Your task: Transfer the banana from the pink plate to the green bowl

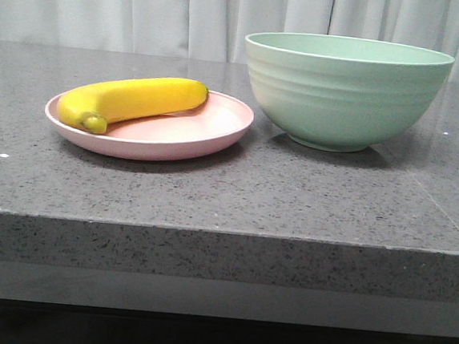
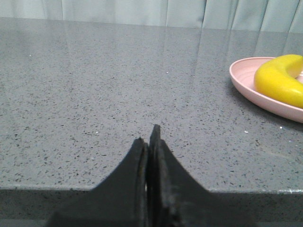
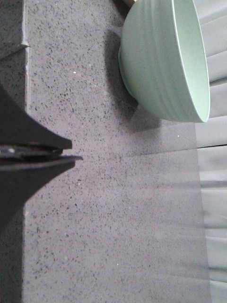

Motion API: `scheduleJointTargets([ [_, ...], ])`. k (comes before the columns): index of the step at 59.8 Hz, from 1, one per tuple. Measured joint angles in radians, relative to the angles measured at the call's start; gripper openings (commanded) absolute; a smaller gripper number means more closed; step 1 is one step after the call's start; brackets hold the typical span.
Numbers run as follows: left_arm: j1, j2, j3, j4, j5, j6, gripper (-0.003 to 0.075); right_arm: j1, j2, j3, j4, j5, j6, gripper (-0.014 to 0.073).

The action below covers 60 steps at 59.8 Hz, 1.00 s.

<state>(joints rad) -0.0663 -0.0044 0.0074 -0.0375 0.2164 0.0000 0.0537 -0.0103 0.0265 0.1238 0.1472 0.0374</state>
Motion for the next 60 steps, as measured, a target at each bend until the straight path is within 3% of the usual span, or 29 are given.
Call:
scheduleJointTargets([
  [60, 0.000, 0.000, 0.000, 0.000, -0.014, 0.000, -0.0020, 0.000, 0.000, 0.000, 0.000, 0.000, 0.000, -0.0059],
])
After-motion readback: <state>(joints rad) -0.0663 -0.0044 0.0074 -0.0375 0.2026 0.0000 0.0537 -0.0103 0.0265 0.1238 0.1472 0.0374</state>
